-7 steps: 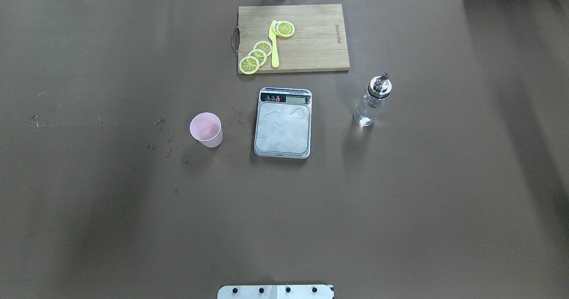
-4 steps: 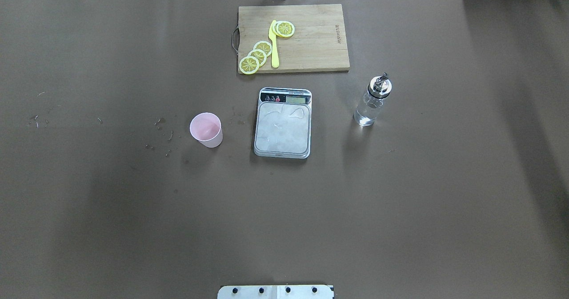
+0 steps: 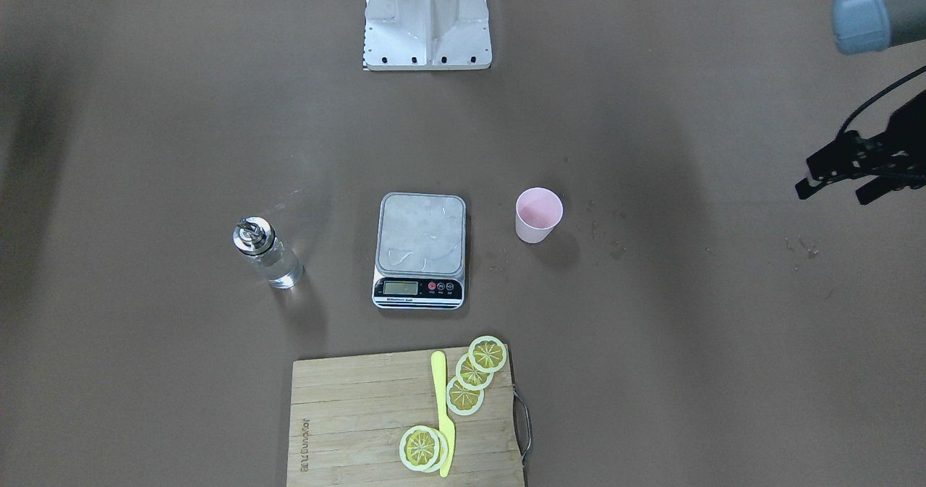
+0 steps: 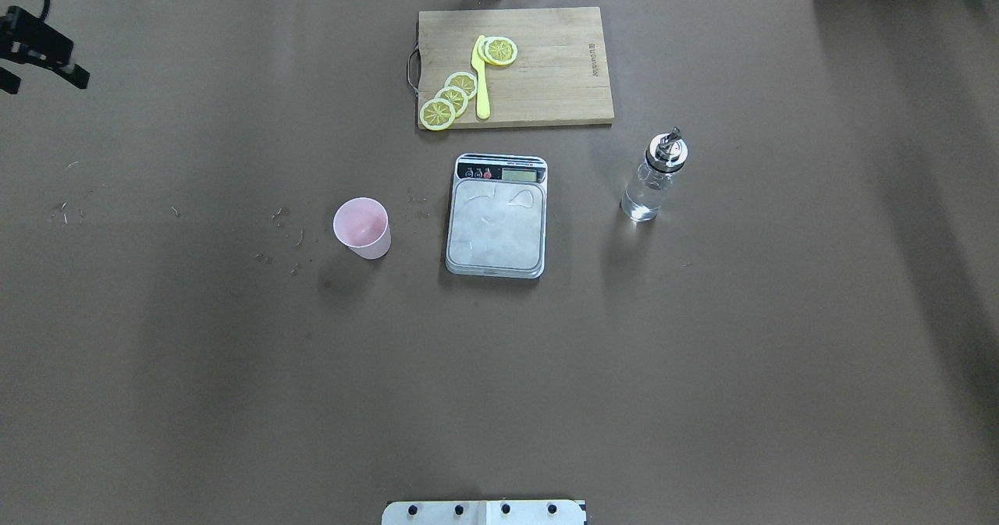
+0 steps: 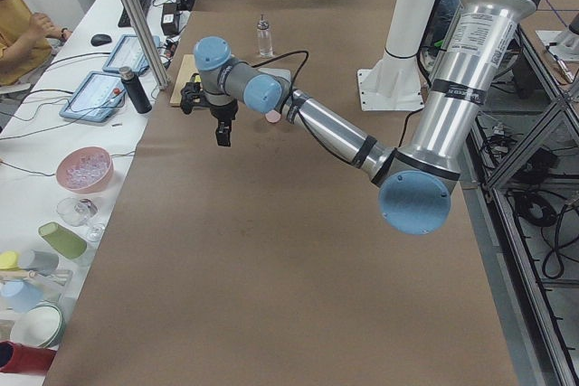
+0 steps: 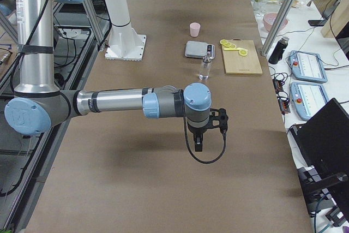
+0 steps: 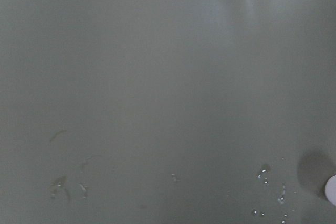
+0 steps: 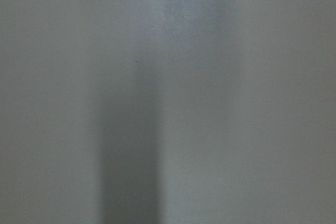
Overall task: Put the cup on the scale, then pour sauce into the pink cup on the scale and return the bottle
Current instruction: 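Move the left gripper to the pink cup while the right gripper approaches the glass bottle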
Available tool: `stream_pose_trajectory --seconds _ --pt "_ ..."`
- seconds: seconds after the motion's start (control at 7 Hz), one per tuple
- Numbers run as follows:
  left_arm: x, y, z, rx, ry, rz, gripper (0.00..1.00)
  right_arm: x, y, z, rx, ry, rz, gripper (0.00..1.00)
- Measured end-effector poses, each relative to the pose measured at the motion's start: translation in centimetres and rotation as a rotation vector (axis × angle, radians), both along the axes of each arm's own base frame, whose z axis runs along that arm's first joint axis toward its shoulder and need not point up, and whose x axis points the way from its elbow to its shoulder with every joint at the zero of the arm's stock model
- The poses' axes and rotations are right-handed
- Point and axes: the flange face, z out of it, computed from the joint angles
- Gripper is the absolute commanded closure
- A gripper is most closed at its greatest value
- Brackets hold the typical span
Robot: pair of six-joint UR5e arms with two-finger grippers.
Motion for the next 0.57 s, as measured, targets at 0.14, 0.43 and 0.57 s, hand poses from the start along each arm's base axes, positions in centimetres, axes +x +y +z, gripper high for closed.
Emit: stream_pose_trajectory --seconds 0.14,0.43,0.57 --pt "4.3 0.8 -2.6 -0.018 -0.008 -0.005 0.03 -2.4 -0.5 -2.7 0.053 -0.009 -0.050 0.00" --pt "11.2 2.3 -7.1 -0.054 0.005 -0.002 0.03 -7.7 -2.3 -7.7 0.155 -0.027 -0.159 0.00" --pt "14.0 3.0 -8.6 -0.067 0.006 0.002 0.03 -10.3 -3.2 -9.7 0.200 -0.032 -0.210 0.00"
